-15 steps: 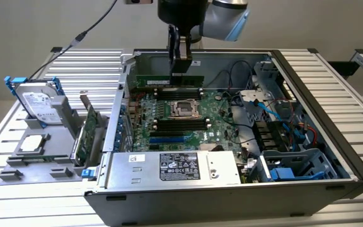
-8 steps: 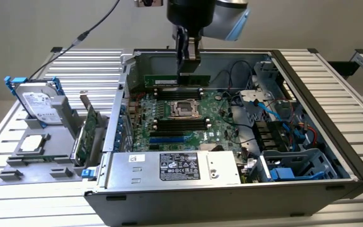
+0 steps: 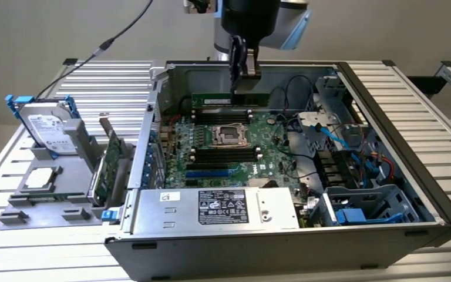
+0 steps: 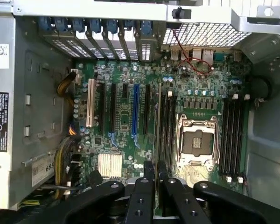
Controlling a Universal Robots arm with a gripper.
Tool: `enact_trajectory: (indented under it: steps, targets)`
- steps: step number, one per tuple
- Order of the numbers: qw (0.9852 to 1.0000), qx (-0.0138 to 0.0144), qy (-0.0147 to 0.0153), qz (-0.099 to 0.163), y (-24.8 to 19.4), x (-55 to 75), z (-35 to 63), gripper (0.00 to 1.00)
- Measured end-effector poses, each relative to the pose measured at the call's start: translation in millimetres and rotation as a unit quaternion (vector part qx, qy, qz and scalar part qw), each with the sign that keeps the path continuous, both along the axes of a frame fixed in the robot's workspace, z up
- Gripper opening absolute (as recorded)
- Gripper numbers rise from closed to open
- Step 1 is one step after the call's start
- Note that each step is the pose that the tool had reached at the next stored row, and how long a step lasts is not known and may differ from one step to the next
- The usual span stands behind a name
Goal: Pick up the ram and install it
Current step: 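Pick up the ram and move it above insertion slot, then insert the ram into the slot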
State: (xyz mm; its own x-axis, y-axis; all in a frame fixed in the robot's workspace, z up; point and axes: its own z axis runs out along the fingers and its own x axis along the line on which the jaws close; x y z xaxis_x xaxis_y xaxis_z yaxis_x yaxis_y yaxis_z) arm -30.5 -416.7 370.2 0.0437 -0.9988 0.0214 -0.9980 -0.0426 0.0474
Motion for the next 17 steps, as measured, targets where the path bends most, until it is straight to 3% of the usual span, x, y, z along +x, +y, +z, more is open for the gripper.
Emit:
enact_trajectory:
  steps: [9,10,17]
  targets:
    - [1.0,0.0,0.0001,0.0,26.9,2.6,-16.3,0.14]
    - [1.0,0.0,0.0,0.0,28.5,2.7,-17.8,0.14]
    - [1.0,0.0,0.0002,0.0,28.6,2.8,-17.8,0.14]
